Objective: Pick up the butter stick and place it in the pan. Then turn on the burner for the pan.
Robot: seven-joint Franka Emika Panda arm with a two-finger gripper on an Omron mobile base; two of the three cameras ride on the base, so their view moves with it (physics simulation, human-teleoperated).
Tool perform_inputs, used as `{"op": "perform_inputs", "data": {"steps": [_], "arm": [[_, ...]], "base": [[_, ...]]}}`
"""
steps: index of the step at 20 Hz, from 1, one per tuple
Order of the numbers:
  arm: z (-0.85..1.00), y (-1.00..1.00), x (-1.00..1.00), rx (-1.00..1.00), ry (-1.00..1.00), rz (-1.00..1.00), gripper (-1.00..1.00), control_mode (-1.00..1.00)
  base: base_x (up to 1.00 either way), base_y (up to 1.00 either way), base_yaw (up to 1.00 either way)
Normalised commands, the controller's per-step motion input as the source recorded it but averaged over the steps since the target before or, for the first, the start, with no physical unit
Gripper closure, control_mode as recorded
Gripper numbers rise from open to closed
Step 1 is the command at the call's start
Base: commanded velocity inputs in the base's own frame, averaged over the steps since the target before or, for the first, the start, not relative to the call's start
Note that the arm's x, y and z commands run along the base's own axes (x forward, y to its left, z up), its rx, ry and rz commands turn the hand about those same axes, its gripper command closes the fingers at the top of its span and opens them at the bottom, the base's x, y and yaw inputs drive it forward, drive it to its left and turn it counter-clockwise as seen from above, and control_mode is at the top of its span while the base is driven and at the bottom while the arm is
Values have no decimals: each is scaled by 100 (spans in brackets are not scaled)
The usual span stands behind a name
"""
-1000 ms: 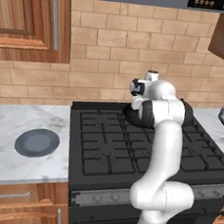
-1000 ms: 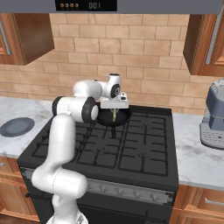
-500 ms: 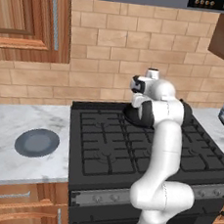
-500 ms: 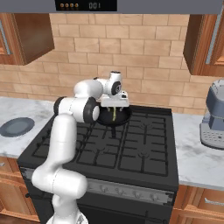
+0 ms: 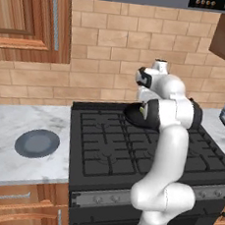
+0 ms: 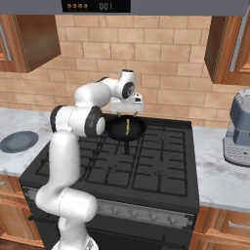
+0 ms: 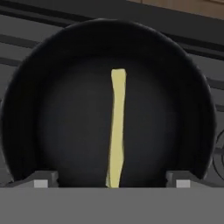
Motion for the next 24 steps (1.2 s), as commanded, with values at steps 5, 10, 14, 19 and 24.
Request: {"op": "perform_inputs", "data": {"steps": [5, 10, 14, 19, 24], "arm": [[38, 0, -81, -4, -20, 0, -100, -100], [13, 2, -94, -2, -18, 0, -100, -100], [1, 0, -99, 0, -15, 0, -100, -100], [0, 0, -100, 0, -19, 0, -100, -100], [0, 0, -100, 0, -25, 0, -100, -100]], "base": [[0, 0, 0], [0, 0, 0], [0, 0, 0], [0, 0, 0], [0, 0, 0]]}}
